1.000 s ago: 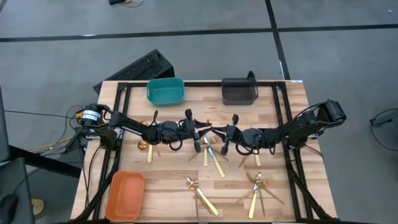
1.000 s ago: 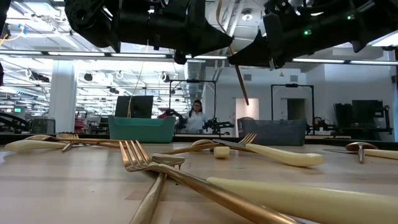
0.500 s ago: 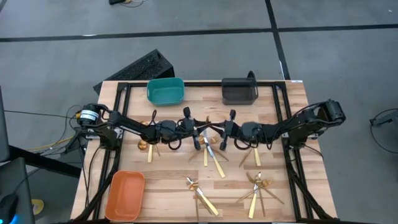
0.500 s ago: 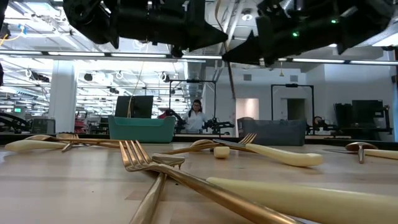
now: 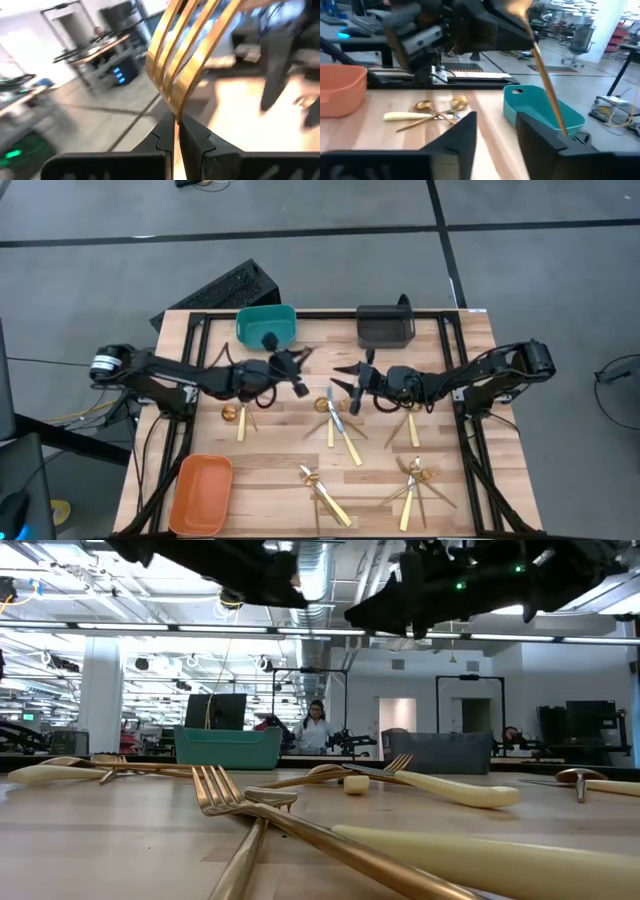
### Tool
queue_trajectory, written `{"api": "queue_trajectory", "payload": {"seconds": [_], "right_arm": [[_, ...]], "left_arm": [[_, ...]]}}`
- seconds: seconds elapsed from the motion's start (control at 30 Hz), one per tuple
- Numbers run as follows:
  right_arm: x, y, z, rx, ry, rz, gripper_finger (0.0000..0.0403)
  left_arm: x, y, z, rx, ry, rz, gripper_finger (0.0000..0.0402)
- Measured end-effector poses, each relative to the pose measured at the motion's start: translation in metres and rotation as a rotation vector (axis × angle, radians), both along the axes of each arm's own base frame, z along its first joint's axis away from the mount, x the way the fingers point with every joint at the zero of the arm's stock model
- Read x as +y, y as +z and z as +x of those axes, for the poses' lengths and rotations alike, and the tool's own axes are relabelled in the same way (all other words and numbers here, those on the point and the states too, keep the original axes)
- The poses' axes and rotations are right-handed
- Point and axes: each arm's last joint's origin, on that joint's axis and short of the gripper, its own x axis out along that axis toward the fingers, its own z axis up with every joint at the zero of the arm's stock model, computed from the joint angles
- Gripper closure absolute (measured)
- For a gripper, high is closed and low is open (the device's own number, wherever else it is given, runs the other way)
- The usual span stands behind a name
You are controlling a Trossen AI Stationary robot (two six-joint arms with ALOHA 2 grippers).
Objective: Sort silverware by color (type)
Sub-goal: Put the gold fork into the green bin
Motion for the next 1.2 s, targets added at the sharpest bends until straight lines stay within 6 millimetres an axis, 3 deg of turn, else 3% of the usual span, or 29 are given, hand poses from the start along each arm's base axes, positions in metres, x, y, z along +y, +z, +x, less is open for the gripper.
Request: {"api": "queue_trajectory", "payload": {"seconds": [0.2, 0.43, 0.53, 0.7, 0.93, 1.2], "right_arm": [[-0.001, -0.002, 0.0, 0.003, -0.03, 0.044, 0.0185], [-0.001, -0.006, -0.001, 0.024, -0.035, 0.094, 0.0191], [-0.001, -0.006, -0.001, 0.029, -0.034, 0.094, 0.0194], [-0.002, -0.006, -0.001, 0.025, -0.037, 0.102, 0.0194], [-0.002, -0.006, -0.001, 0.007, -0.041, 0.143, 0.0194], [-0.002, -0.009, -0.001, 0.035, -0.044, 0.149, 0.0195]], "left_arm": [[0.048, 0.005, -0.028, 0.189, 0.207, 0.051, 0.0401], [0.122, -0.018, -0.064, 0.37, 0.357, -0.132, 0.0401], [0.142, -0.031, -0.076, 0.417, 0.382, -0.23, 0.0401], [0.161, -0.042, -0.084, 0.495, 0.412, -0.252, 0.0401], [0.176, -0.053, -0.071, 0.606, 0.351, -0.35, 0.0401], [0.204, -0.039, -0.036, 0.772, 0.383, -0.491, 0.0401]]}}
